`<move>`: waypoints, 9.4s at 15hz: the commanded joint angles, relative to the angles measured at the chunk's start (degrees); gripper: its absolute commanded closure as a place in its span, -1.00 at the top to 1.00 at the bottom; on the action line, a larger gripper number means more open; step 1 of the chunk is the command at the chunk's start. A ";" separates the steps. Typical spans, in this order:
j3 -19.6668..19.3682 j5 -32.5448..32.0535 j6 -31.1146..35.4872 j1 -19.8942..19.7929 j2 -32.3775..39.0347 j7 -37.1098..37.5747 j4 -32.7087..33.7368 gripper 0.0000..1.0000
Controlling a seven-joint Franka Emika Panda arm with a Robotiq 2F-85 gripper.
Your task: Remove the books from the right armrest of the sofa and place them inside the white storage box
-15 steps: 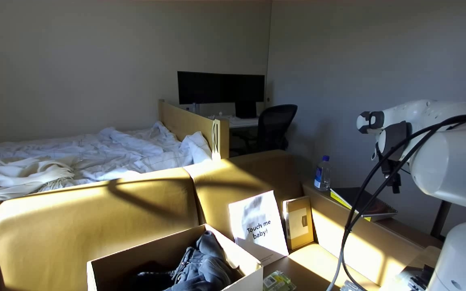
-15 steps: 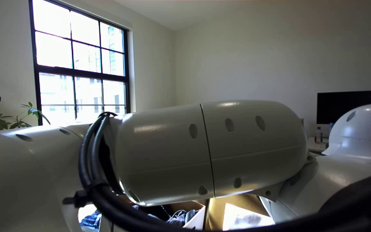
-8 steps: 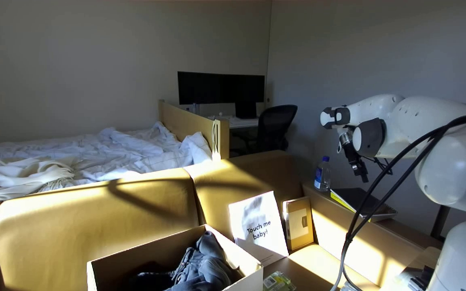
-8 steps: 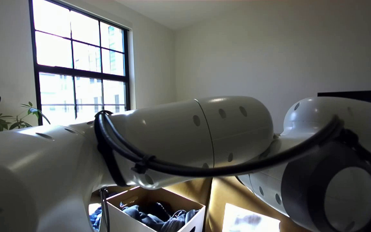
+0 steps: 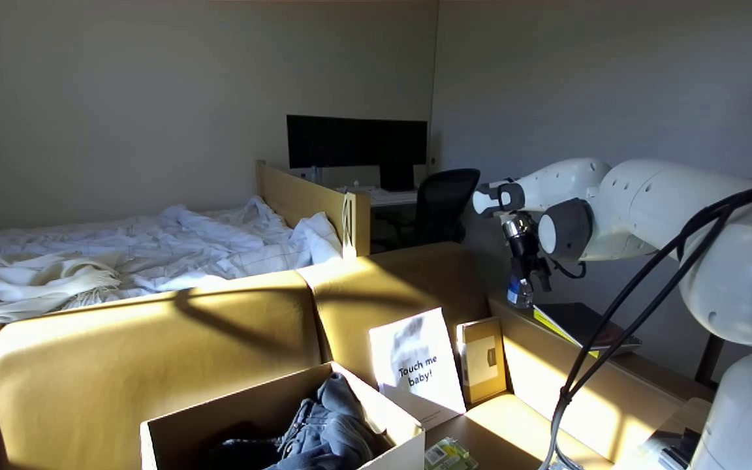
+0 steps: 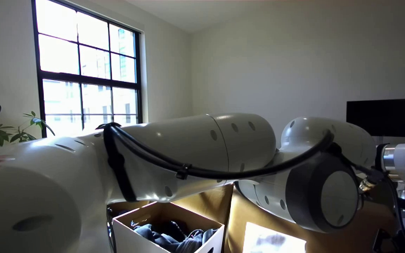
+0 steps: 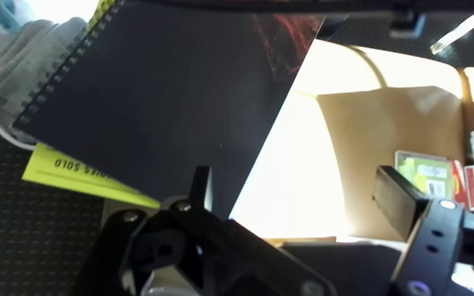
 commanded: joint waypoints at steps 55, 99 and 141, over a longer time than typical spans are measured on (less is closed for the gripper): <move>4.76 5.97 -7.29 3.93 -7.94 5.17 0.06 1.00; 5.50 7.14 19.85 4.35 0.01 19.42 0.00 1.00; 0.83 -4.69 -28.50 14.58 2.62 13.45 -10.01 1.00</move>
